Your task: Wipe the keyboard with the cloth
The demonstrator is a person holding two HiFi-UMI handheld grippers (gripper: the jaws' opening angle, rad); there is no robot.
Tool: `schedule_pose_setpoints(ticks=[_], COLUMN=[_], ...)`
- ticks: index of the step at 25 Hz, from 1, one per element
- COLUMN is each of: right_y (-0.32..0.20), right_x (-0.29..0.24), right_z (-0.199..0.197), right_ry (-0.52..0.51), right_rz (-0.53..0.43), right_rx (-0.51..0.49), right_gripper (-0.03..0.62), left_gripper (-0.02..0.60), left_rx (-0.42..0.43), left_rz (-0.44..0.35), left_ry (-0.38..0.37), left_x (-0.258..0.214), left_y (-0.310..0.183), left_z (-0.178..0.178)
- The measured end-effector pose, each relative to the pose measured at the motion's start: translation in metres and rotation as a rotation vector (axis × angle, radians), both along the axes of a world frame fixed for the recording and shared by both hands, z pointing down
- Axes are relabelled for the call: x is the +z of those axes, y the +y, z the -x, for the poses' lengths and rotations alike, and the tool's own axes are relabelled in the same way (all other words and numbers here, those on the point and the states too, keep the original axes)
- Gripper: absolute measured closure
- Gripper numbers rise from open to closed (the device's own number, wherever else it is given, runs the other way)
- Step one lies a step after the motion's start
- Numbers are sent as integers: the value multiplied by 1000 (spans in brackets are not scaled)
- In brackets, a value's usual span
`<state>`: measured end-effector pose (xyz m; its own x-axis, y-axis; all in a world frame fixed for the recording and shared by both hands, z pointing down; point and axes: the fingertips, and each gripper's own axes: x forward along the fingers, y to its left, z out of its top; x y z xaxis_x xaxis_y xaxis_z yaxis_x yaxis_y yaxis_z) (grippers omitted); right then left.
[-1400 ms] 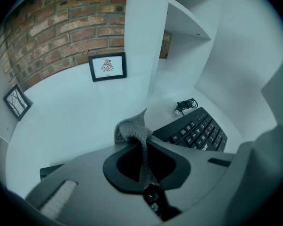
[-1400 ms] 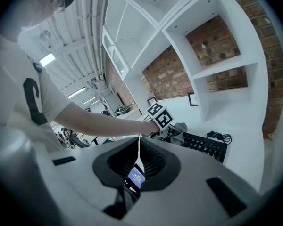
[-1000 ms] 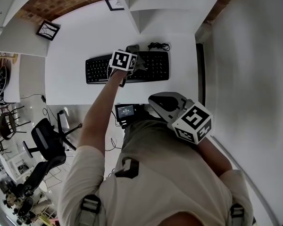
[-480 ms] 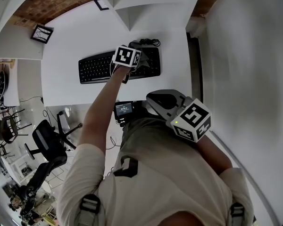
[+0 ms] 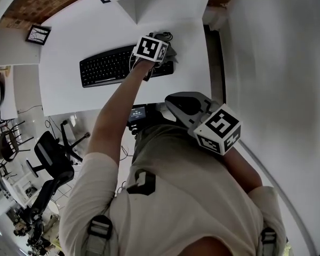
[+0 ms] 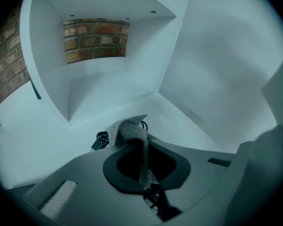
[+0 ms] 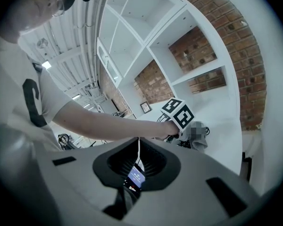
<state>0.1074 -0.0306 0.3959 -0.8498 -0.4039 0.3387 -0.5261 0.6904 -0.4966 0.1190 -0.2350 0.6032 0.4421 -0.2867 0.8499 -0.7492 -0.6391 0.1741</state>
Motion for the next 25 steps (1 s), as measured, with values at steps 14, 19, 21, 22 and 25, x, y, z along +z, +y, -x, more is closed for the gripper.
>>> schedule_pose_setpoints(ticks=[14, 19, 21, 22, 25], right_y=[3, 4, 4, 4, 6], right_x=[0, 0, 0, 0, 0], right_z=[-12, -9, -7, -6, -3], right_ry=[10, 13, 14, 14, 13], right_rz=[-1, -8, -11, -11, -12], right_rx=[38, 33, 26, 24, 18], right_gripper=[588, 588, 588, 588, 588], left_gripper=[572, 572, 572, 572, 572], left_rx=[140, 163, 163, 163, 161], left_rz=[7, 5, 1, -2, -18], left_ry=[-24, -28, -25, -23, -13], left_x=[6, 8, 7, 5, 0], left_y=[16, 23, 23, 23, 23], left_z=[-45, -47, -46, -45, -44])
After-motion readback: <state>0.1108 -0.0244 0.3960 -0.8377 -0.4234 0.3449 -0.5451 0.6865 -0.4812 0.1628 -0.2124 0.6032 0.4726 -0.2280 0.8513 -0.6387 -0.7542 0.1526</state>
